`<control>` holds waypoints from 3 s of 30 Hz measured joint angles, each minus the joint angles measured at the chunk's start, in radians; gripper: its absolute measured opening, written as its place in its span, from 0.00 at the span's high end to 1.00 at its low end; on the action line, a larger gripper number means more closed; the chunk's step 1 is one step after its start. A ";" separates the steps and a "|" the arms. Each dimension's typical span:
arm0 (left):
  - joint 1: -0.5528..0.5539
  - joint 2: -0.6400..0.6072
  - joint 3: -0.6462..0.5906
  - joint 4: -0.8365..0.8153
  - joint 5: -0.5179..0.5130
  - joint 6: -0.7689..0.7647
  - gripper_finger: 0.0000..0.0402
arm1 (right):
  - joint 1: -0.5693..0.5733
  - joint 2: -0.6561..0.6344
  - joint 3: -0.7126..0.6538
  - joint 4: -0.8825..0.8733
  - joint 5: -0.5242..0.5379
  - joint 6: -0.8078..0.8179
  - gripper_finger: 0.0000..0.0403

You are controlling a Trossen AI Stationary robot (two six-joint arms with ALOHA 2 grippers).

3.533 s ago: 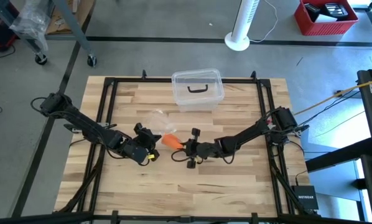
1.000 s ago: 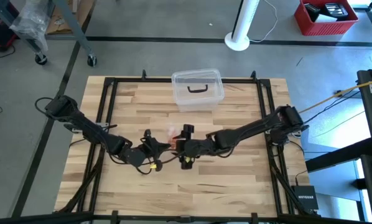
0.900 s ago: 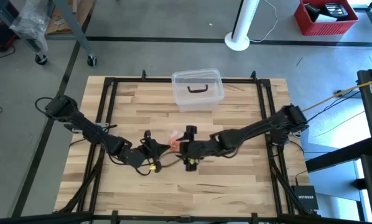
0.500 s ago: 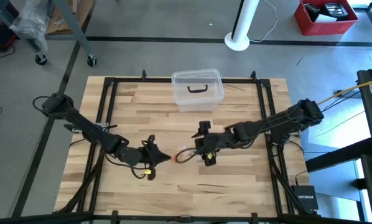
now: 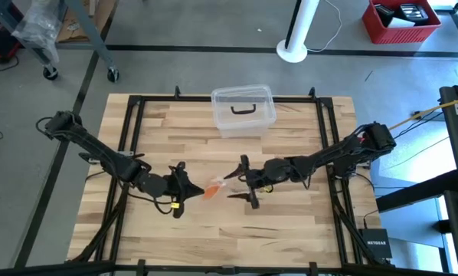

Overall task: Roll bandage
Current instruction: Close the transparent zip bag

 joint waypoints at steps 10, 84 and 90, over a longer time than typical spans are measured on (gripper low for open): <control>0.009 0.000 0.000 -0.004 0.000 0.001 1.00 | -0.012 0.015 0.001 0.035 0.042 -0.036 0.48; 0.056 -0.007 0.000 -0.202 0.000 -0.071 0.91 | -0.043 0.118 0.047 0.022 -0.046 -0.058 0.99; 0.104 -0.055 0.016 -0.152 0.000 -0.016 0.70 | -0.051 0.095 0.047 -0.030 -0.033 0.058 0.99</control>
